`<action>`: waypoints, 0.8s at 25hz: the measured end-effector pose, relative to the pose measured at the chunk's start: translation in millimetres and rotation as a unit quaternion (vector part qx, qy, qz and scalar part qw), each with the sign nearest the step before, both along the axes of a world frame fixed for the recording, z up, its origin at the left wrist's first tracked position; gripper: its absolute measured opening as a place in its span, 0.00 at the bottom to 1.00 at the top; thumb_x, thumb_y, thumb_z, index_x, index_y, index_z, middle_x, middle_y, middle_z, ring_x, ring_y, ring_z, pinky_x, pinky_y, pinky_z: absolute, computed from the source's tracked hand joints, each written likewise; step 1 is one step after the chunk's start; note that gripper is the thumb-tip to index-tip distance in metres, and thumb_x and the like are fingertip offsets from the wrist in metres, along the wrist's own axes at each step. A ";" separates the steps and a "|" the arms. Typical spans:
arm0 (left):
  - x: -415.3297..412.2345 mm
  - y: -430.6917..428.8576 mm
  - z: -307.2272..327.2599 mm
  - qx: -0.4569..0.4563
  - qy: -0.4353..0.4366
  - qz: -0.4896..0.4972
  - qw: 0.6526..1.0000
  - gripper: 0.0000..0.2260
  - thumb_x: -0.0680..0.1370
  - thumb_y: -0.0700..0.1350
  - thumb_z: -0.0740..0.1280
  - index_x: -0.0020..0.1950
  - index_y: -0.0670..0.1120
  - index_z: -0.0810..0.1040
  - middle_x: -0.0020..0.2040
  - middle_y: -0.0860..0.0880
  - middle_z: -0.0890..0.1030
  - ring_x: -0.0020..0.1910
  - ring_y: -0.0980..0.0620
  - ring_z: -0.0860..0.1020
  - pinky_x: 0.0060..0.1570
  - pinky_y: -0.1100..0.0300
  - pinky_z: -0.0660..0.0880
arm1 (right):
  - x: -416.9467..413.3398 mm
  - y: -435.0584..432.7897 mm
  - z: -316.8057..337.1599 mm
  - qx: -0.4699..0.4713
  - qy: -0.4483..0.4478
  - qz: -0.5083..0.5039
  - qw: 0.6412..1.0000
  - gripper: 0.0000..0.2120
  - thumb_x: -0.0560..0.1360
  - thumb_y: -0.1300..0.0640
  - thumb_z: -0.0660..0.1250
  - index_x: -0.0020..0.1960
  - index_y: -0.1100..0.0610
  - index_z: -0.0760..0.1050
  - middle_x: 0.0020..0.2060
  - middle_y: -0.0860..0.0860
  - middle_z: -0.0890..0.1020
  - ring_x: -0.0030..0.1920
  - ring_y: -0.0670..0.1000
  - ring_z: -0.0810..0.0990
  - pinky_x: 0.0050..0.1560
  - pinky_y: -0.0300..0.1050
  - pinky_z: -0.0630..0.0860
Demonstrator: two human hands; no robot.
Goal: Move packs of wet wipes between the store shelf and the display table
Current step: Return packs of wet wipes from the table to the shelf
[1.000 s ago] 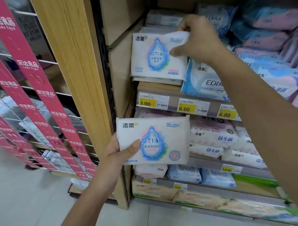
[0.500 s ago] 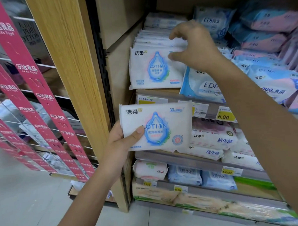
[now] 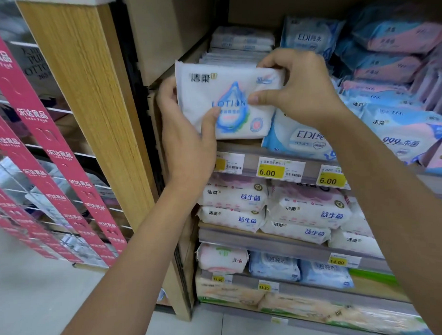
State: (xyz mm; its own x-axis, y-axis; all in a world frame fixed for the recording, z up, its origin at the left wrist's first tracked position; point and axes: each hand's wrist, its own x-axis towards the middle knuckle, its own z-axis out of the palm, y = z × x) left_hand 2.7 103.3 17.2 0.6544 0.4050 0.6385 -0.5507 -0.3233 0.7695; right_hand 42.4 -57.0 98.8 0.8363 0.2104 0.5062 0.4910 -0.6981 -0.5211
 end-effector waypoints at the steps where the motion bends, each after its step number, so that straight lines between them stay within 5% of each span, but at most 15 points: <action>1: 6.1 -1.2 0.8 0.011 -0.006 0.009 1.000 0.28 0.74 0.38 0.69 0.70 0.40 0.59 0.65 0.49 0.72 0.64 0.55 0.73 0.60 0.54 0.75 | 4.4 2.1 -1.6 -0.001 -0.005 -0.012 1.000 0.16 0.64 0.55 0.78 0.48 0.54 0.78 0.38 0.42 0.77 0.37 0.39 0.74 0.43 0.37 0.74; 5: 18.4 -3.0 -8.5 0.129 0.021 0.075 0.989 0.24 0.76 0.37 0.65 0.71 0.43 0.62 0.72 0.42 0.64 0.71 0.50 0.65 0.67 0.53 0.69 | 15.7 7.3 -10.3 -0.046 -0.009 -0.048 0.998 0.18 0.65 0.51 0.77 0.51 0.55 0.78 0.45 0.49 0.81 0.47 0.50 0.78 0.50 0.50 0.76; 8: 26.1 2.9 -20.8 0.260 0.029 0.128 0.957 0.18 0.79 0.40 0.62 0.68 0.42 0.69 0.75 0.40 0.59 0.73 0.51 0.58 0.70 0.69 0.59 | 18.9 9.9 -18.8 -0.127 -0.036 -0.091 0.987 0.21 0.67 0.46 0.74 0.56 0.54 0.76 0.52 0.52 0.80 0.52 0.54 0.77 0.47 0.47 0.71; 11: 34.0 10.5 -27.8 0.254 0.080 0.088 0.960 0.22 0.81 0.46 0.57 0.75 0.44 0.62 0.77 0.46 0.55 0.74 0.61 0.48 0.67 0.78 0.43 | 18.8 10.9 -21.0 -0.212 -0.066 -0.120 0.968 0.26 0.70 0.46 0.72 0.62 0.56 0.72 0.59 0.54 0.76 0.60 0.56 0.73 0.54 0.48 0.68; 13: 31.2 14.1 -35.9 0.265 0.088 0.079 0.957 0.19 0.80 0.41 0.58 0.71 0.42 0.69 0.76 0.46 0.61 0.74 0.58 0.56 0.70 0.72 0.52 | 13.1 9.8 -24.5 -0.268 -0.144 -0.120 0.945 0.24 0.70 0.50 0.72 0.62 0.58 0.73 0.58 0.56 0.76 0.59 0.58 0.73 0.57 0.51 0.64; 16: 21.3 16.0 -46.3 0.336 0.054 0.098 0.935 0.14 0.74 0.31 0.63 0.59 0.37 0.78 0.67 0.39 0.73 0.66 0.41 0.72 0.65 0.53 0.70 | -2.0 11.3 -55.9 -0.303 -0.314 -0.093 0.895 0.11 0.66 0.62 0.71 0.48 0.60 0.78 0.43 0.56 0.81 0.43 0.58 0.78 0.50 0.49 0.63; 20: 18.4 15.9 -58.3 0.369 0.018 0.095 0.924 0.15 0.75 0.32 0.60 0.60 0.35 0.78 0.64 0.35 0.75 0.64 0.37 0.73 0.65 0.49 0.69 | -35.1 15.4 -123.5 -0.308 -0.318 -0.078 0.893 0.06 0.70 0.67 0.65 0.44 0.61 0.79 0.43 0.56 0.82 0.42 0.57 0.80 0.50 0.50 0.69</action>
State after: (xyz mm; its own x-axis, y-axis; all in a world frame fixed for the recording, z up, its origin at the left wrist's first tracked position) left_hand 21.1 119.2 -41.1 0.6424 -0.0212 0.7661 -0.4076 -0.8560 0.3181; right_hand 7.2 -41.6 -24.7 0.4635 0.5187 0.7184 0.4227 -0.8420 0.3353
